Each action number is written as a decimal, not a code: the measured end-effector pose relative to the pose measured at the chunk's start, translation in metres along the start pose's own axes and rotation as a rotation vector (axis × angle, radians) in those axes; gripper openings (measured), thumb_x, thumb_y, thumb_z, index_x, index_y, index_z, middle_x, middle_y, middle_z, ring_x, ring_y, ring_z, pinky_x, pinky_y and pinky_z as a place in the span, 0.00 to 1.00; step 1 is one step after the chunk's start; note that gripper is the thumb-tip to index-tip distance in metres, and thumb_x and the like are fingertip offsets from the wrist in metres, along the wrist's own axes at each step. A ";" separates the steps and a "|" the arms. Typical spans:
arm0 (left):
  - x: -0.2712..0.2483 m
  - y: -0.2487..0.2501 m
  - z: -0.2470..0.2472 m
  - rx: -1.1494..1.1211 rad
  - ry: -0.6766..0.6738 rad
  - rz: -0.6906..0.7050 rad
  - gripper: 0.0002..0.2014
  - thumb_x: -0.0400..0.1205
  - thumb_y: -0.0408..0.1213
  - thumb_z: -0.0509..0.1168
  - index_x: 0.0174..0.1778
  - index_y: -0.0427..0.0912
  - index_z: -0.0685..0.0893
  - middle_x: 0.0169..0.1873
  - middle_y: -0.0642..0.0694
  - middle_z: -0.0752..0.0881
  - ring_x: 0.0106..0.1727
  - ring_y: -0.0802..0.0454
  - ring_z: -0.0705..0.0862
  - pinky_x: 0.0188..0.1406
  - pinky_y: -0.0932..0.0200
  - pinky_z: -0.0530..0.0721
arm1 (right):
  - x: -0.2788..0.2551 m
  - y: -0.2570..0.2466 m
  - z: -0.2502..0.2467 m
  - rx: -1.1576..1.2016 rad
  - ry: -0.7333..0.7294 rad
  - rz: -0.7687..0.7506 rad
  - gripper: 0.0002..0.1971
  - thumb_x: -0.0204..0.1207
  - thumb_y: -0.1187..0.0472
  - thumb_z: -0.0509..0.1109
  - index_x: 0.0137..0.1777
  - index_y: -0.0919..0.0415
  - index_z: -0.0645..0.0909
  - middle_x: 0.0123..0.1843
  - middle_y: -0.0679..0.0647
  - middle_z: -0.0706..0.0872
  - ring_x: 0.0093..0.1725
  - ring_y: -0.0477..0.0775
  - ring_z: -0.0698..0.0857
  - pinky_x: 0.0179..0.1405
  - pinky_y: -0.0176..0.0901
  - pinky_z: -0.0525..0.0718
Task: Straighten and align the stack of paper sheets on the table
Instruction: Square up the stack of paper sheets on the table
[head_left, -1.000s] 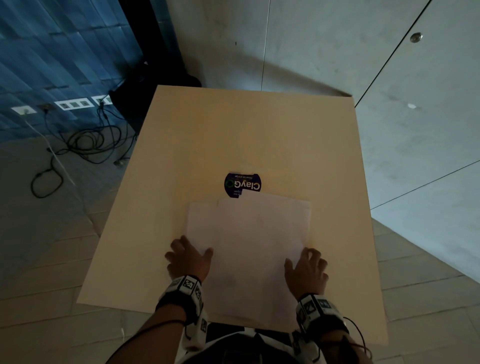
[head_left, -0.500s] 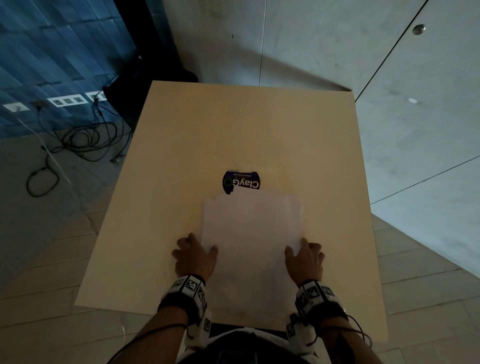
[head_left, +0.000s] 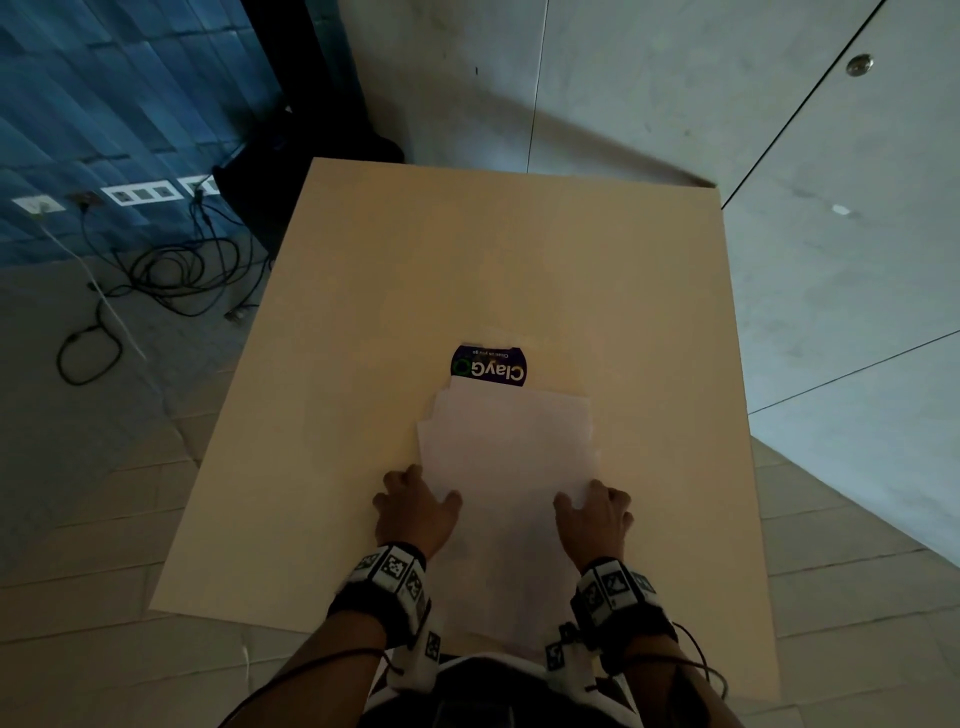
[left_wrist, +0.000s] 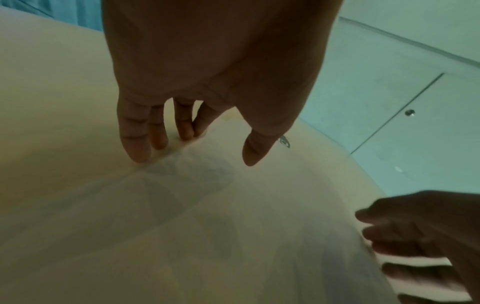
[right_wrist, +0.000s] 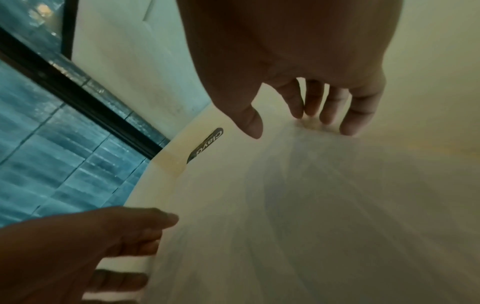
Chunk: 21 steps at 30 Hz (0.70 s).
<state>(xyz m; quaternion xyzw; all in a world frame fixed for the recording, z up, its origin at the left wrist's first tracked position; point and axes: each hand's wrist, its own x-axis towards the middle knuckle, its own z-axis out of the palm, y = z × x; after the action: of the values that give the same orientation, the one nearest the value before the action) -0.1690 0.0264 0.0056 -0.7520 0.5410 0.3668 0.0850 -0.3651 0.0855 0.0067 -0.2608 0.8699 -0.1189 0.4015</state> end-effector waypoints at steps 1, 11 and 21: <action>0.001 -0.002 -0.003 -0.020 0.017 -0.010 0.35 0.77 0.57 0.62 0.76 0.42 0.63 0.73 0.38 0.63 0.69 0.32 0.66 0.65 0.42 0.74 | 0.001 0.000 -0.001 0.009 0.016 0.021 0.28 0.78 0.51 0.65 0.74 0.64 0.70 0.74 0.64 0.66 0.73 0.69 0.65 0.70 0.59 0.70; -0.004 0.009 0.000 -0.018 -0.002 0.043 0.38 0.77 0.53 0.64 0.78 0.39 0.60 0.74 0.37 0.63 0.72 0.33 0.64 0.69 0.43 0.70 | 0.002 -0.011 -0.001 0.031 -0.042 0.074 0.29 0.79 0.51 0.64 0.76 0.65 0.69 0.74 0.66 0.69 0.75 0.69 0.65 0.71 0.59 0.69; -0.004 0.006 -0.004 -0.017 -0.039 0.068 0.38 0.77 0.52 0.64 0.79 0.40 0.58 0.75 0.38 0.62 0.72 0.34 0.64 0.68 0.45 0.71 | 0.008 -0.022 -0.004 0.138 -0.083 0.168 0.33 0.70 0.47 0.72 0.72 0.64 0.73 0.71 0.66 0.75 0.74 0.68 0.70 0.67 0.55 0.71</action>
<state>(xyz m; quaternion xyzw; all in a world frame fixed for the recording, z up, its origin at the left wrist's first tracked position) -0.1728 0.0249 0.0121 -0.7266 0.5613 0.3886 0.0768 -0.3646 0.0628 0.0126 -0.1632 0.8611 -0.1337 0.4626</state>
